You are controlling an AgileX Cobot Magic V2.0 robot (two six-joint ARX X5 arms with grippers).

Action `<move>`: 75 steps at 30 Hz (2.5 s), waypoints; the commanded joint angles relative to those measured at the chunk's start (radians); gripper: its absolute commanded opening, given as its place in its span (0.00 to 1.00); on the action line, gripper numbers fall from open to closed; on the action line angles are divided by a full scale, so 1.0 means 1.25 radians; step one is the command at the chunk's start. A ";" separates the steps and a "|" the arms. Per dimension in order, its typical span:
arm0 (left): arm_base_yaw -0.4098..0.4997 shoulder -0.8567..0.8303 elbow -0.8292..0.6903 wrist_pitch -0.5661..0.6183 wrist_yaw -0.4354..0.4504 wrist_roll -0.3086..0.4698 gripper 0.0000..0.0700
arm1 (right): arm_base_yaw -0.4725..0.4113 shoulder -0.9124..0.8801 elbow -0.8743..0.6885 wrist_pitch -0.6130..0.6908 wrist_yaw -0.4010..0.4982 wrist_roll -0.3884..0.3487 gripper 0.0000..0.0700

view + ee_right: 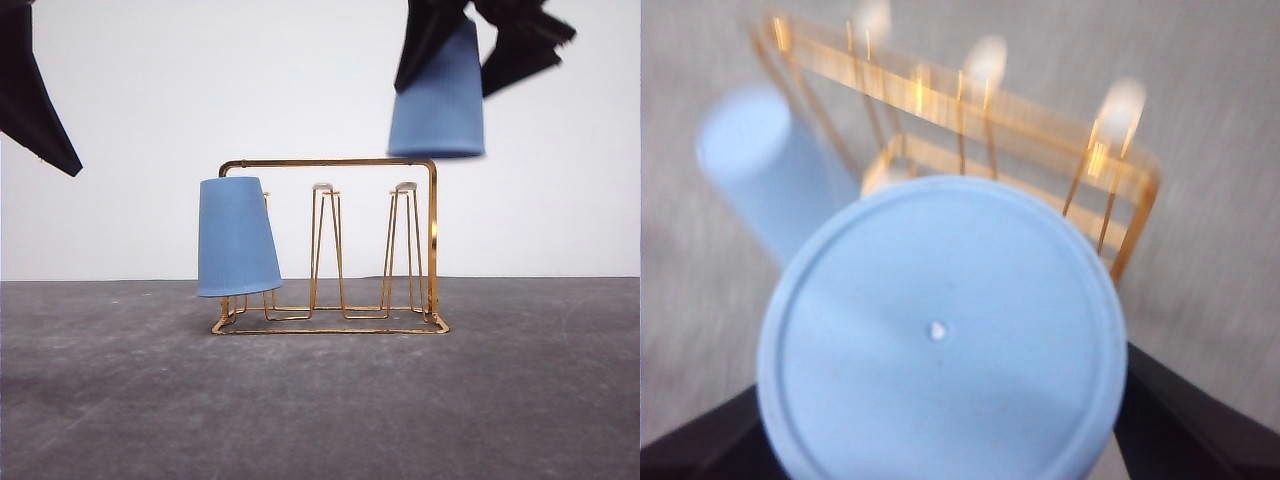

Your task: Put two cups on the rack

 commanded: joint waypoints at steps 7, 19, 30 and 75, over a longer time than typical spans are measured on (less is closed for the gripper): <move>-0.003 0.005 0.005 0.012 -0.005 -0.005 0.66 | -0.014 0.089 0.012 0.095 0.030 -0.013 0.53; -0.003 0.005 0.005 0.040 -0.005 -0.005 0.66 | -0.016 0.284 0.012 0.157 0.023 -0.012 0.58; -0.003 0.005 0.005 0.040 -0.005 -0.005 0.66 | -0.018 0.287 0.050 0.035 0.017 0.015 0.87; -0.003 0.005 0.005 0.049 0.003 0.182 0.05 | -0.005 -0.403 -0.559 0.150 -0.079 0.013 0.00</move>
